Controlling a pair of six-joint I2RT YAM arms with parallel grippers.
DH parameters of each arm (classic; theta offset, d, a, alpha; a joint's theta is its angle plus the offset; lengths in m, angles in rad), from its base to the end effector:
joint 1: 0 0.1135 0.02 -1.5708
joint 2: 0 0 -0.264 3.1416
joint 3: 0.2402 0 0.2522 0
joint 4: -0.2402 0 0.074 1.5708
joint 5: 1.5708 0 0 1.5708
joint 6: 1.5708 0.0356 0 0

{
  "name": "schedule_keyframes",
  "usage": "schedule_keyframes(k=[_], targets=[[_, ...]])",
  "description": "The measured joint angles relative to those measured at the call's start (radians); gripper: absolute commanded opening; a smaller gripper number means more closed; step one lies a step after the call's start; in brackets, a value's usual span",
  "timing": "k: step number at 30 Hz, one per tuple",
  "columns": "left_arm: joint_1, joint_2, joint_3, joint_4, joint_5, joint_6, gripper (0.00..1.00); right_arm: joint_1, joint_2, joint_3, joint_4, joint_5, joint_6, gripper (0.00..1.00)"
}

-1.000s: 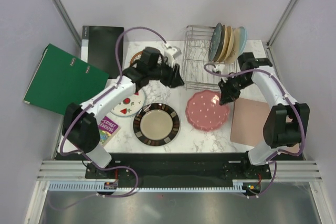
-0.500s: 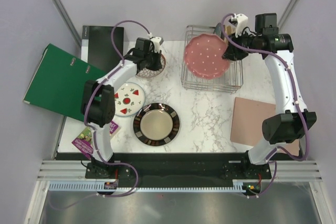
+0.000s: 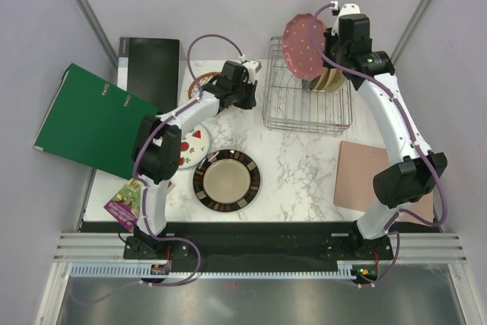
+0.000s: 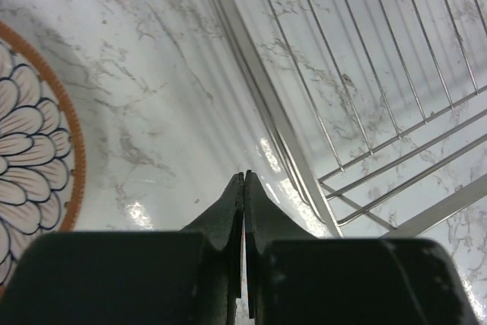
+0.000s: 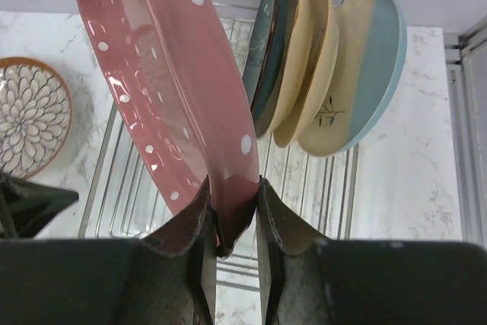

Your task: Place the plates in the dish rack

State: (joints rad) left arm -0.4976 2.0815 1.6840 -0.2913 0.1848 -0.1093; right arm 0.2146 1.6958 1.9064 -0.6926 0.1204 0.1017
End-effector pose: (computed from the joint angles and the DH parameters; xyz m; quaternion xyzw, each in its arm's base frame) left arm 0.4207 -0.2359 0.2350 0.2124 0.8759 -0.2066 0.3807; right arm 0.3691 0.0761 0.4346 -0.0171 0.8543 0.0306 0.5186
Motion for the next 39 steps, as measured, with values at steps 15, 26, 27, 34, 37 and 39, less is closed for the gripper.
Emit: schedule_keyframes(k=[15,26,27,34,37,39], targets=[[-0.104,0.069,0.027,-0.019,-0.01,-0.013,0.02,0.099,0.166,0.052,0.066,0.42,0.036,0.0],[-0.135,0.069,0.034,-0.018,-0.028,-0.014,0.03,0.112,0.241,0.093,0.122,0.552,-0.01,0.0],[-0.136,0.068,0.034,-0.018,-0.034,-0.014,0.2,0.115,0.253,0.1,0.127,0.559,-0.016,0.0],[-0.134,-0.001,-0.037,-0.023,-0.195,0.033,0.97,0.154,0.336,0.121,0.168,0.604,-0.062,0.0],[-0.128,-0.077,-0.108,-0.02,-0.3,0.063,0.98,0.167,0.362,0.122,0.174,0.616,-0.069,0.0],[-0.119,-0.147,-0.169,-0.016,-0.36,0.084,0.98,0.172,0.372,0.122,0.177,0.62,-0.074,0.0]])
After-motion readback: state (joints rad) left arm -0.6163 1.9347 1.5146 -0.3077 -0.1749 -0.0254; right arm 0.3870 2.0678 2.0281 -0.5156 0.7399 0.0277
